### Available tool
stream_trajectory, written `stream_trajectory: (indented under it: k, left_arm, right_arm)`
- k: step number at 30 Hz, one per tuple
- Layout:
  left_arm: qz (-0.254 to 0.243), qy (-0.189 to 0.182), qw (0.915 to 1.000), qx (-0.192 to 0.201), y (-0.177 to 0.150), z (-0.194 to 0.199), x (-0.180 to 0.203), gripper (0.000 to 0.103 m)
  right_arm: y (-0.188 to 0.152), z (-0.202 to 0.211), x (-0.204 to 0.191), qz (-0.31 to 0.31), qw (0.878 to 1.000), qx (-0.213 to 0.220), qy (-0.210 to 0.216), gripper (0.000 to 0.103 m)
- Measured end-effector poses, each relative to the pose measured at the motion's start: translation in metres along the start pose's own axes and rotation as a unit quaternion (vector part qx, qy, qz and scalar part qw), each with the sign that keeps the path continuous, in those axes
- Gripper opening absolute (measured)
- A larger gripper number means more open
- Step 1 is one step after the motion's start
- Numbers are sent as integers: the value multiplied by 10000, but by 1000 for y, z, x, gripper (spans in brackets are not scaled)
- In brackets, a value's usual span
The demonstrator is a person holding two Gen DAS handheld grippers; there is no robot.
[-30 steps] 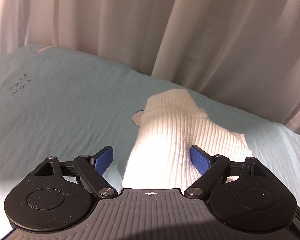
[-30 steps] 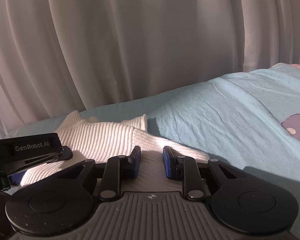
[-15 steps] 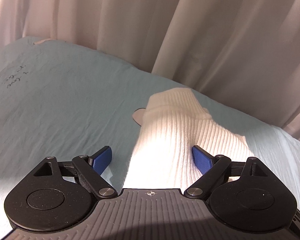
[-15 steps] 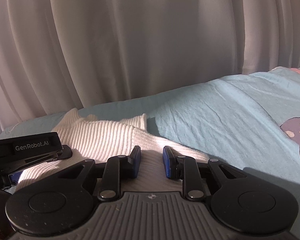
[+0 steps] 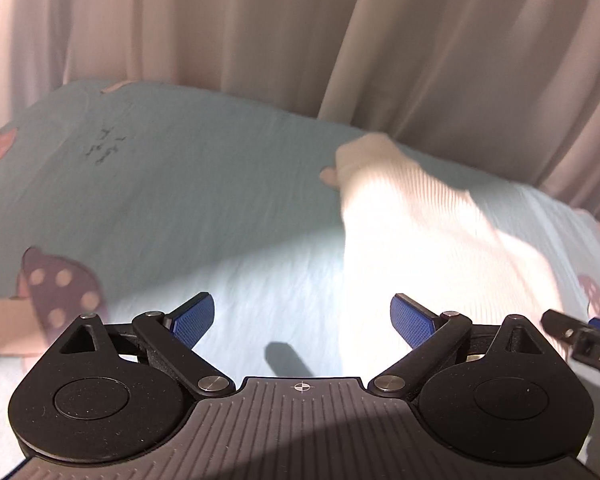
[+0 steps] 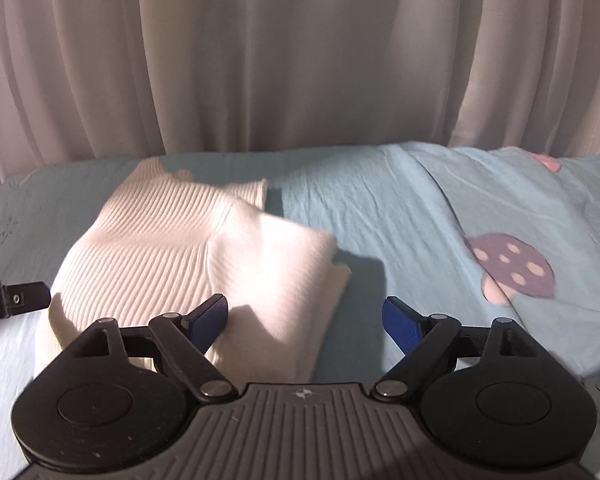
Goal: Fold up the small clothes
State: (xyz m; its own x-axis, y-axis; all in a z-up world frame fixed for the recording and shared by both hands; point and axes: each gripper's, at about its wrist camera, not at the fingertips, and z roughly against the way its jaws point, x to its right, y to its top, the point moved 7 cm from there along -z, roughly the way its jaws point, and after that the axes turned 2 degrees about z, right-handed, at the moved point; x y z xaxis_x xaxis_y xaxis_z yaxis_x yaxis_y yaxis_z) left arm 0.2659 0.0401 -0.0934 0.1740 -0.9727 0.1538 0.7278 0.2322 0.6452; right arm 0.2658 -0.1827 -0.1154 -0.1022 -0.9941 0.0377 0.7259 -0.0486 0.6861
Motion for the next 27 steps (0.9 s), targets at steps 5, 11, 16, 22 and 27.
stream_trajectory:
  k: [5,11,16,22,27]
  left_arm:
    - [-433,20,9954,-857,-64,28,-3,98]
    - [-1181,134,9854,-1220,-89,40,17,98]
    - [-1189,264,9848,-1236,-79,48,19,101]
    - [-1056,328,9859,-1255,-66,55,23,101]
    - [-1162,510,9851,-1164,-60,59,28,102]
  right_arm:
    - [-65,23,-7,-177,9913,-1282,249,92]
    - [-90,35,-26,309,9867,-1597,83,98]
    - [-72,51,-30,198,9929,-1168,-56,99]
    - [-56,49,-38,201,9851,-1705,-43,99]
    - [-55,55,-38,97,9846,-1730,-223,99]
